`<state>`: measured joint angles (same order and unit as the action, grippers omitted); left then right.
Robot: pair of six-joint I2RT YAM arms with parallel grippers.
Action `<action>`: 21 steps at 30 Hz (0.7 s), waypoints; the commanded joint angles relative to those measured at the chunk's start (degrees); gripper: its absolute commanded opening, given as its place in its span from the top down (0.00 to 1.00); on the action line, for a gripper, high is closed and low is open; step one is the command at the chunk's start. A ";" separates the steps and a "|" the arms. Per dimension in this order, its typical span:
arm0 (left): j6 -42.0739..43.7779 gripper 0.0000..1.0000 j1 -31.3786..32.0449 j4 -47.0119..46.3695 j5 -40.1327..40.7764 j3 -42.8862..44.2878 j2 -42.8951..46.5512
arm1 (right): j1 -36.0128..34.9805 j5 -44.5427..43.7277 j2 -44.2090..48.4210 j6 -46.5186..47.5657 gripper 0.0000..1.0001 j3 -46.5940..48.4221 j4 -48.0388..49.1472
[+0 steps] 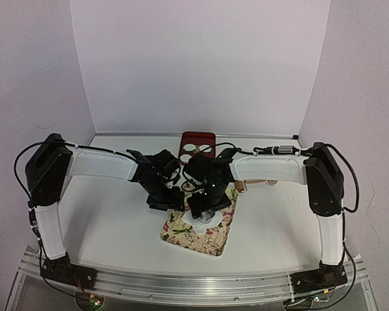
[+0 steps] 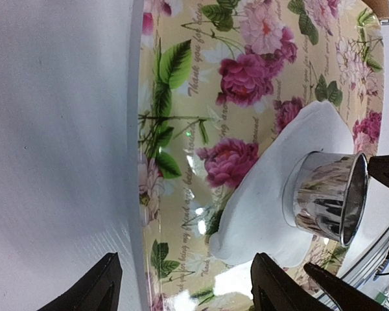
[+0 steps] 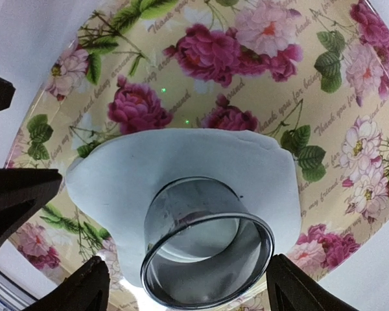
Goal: Roll out the dumpling wrappers from the dough
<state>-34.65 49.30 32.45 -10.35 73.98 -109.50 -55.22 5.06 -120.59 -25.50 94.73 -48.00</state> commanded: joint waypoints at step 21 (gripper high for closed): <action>0.13 0.30 -0.08 -0.75 -0.06 -1.60 3.64 | -0.61 -4.22 1.04 -1.53 0.14 5.15 -2.53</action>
<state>-34.61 49.30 32.45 -10.38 72.62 -107.83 -55.44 3.07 -123.00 -25.89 98.13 -49.45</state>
